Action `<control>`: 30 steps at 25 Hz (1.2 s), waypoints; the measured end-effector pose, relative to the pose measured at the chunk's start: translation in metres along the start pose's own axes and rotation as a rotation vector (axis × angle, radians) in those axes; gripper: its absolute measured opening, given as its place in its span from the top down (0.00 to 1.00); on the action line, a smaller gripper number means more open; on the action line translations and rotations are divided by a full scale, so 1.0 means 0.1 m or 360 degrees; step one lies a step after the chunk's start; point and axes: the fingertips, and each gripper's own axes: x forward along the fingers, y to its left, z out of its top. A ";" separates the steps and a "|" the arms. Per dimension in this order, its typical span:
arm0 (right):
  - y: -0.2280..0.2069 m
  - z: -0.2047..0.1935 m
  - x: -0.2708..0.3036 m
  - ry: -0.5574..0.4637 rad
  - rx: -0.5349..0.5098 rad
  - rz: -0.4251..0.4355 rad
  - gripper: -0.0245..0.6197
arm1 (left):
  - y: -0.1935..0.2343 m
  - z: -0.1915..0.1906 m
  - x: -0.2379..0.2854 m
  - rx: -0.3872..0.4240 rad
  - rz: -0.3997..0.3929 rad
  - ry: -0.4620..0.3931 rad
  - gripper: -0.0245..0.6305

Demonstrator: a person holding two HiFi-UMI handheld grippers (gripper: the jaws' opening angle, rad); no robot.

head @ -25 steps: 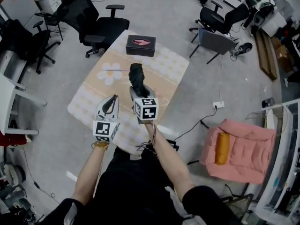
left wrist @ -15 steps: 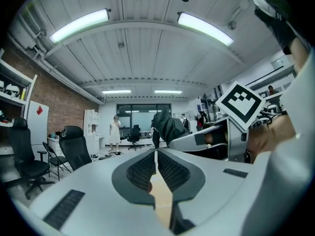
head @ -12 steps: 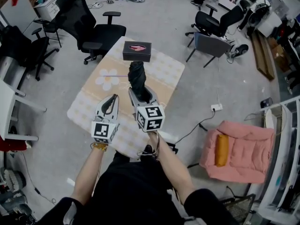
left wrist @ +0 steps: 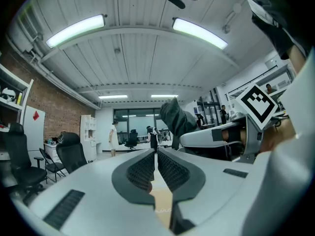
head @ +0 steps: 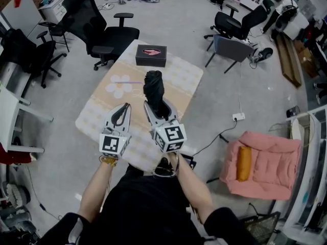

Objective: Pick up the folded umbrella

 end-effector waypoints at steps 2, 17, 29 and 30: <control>0.02 -0.05 -0.05 -0.0002 0.0012 0.0006 0.64 | 0.00 -0.04 -0.02 -0.0001 0.0002 0.0009 0.94; -0.03 -0.17 -0.23 -0.0037 0.0002 -0.0002 0.64 | -0.04 -0.17 -0.06 -0.0009 -0.0004 0.0058 0.94; -0.05 -0.16 -0.27 -0.0038 -0.0016 -0.0020 0.64 | -0.07 -0.16 -0.05 0.0003 -0.0036 0.0032 0.94; -0.04 -0.16 -0.27 -0.0041 -0.0015 -0.0018 0.64 | -0.08 -0.17 -0.05 -0.0002 -0.0039 0.0030 0.94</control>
